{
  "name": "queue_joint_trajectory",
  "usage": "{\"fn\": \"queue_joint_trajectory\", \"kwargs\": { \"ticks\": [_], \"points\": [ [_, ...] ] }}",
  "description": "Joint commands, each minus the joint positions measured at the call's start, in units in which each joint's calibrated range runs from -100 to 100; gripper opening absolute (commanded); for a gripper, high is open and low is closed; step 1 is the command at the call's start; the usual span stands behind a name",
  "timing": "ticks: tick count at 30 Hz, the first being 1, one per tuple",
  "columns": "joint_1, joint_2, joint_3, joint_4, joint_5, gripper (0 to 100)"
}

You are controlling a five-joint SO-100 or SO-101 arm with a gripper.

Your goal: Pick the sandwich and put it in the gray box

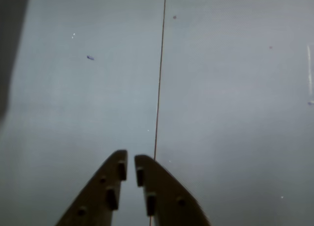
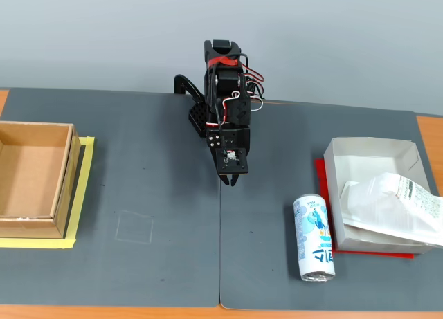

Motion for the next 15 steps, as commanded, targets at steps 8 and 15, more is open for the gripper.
{"fn": "queue_joint_trajectory", "kwargs": {
  "ticks": [8,15],
  "points": [
    [0.33,-0.43,-0.79,-0.64,-0.16,2],
    [0.33,-0.51,0.02,-0.64,-0.16,2]
  ]
}}
